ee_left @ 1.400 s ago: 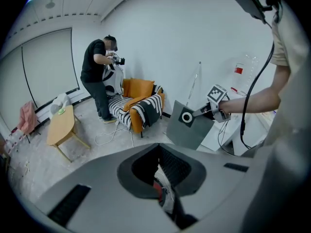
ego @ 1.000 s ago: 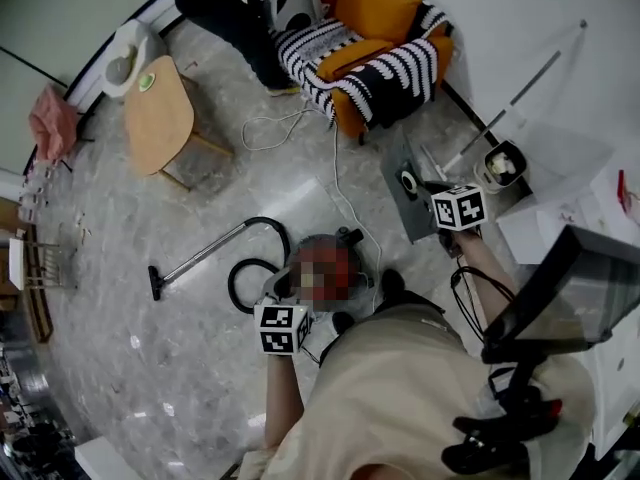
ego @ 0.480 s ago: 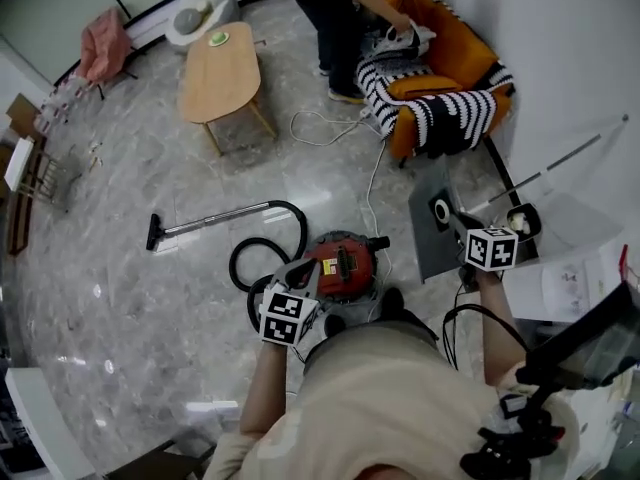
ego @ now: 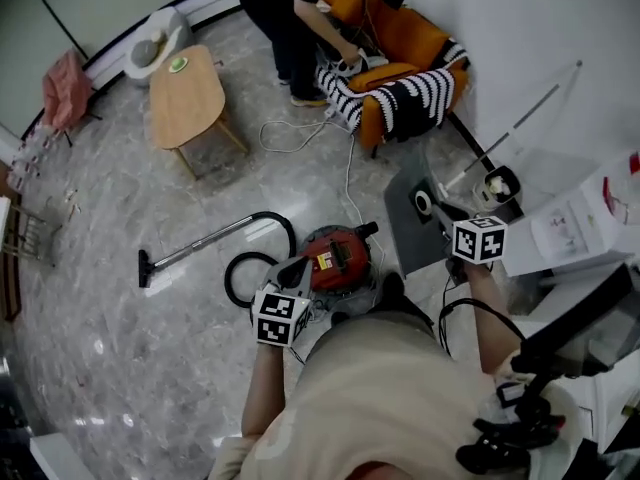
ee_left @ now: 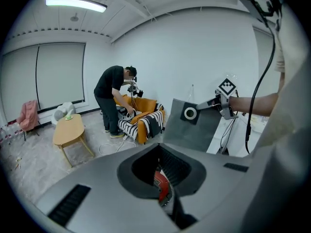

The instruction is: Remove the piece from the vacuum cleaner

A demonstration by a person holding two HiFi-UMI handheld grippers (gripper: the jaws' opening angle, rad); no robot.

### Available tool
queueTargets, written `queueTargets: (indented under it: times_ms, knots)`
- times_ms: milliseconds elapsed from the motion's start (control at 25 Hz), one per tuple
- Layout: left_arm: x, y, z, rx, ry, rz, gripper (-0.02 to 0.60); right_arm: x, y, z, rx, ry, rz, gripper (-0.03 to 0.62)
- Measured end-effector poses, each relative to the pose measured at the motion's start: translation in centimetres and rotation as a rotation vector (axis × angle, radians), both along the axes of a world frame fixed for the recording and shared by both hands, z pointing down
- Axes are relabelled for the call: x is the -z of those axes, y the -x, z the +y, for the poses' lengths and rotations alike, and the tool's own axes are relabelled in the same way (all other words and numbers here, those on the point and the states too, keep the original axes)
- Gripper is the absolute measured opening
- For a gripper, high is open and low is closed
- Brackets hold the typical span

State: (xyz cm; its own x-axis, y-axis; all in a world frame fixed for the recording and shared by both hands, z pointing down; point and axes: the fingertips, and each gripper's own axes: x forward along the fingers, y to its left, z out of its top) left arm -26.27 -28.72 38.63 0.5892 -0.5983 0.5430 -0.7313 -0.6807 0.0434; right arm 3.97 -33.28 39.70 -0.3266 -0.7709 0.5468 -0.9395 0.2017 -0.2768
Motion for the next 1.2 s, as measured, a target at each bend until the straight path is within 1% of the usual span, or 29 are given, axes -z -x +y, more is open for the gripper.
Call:
queueTargets:
  times_ms: [80,200,360,520,680,800,1000,1200]
  knots:
    - [0.3,0.2,0.1,-0.014,-0.002,0.015,0.003,0.6,0.2,0.8,-0.025,-0.013,-0.014,0.029]
    - [0.1,0.1,-0.2,-0.032,0.008,0.036,0.003,1.8,0.5,1.5,-0.028,-0.024,0.003,0.029]
    - [-0.5,-1.4,-0.1,-0.073,0.023,0.046,0.003,3.0,0.0,2.5,-0.034,-0.036,0.02,0.029]
    - [-0.1,-3.4,0.2,-0.121,0.015,0.034,0.003,3.5,-1.2,3.7,-0.045,-0.049,0.036,0.029]
    - [0.6,-4.8,0.4,-0.131,-0.007,0.008,0.003,3.4,-2.7,4.5,-0.049,-0.057,0.019,0.029]
    - [0.8,-6.6,1.2,-0.123,-0.007,-0.012,0.003,3.1,-4.4,5.0,-0.035,-0.06,0.008,0.029]
    - [1.0,-10.7,3.3,-0.116,0.007,-0.023,0.003,2.8,-7.4,6.1,-0.005,-0.067,-0.009,0.029]
    - [0.8,-14.8,6.0,-0.103,0.016,-0.036,0.003,1.7,-10.9,8.4,0.021,-0.056,-0.03,0.029]
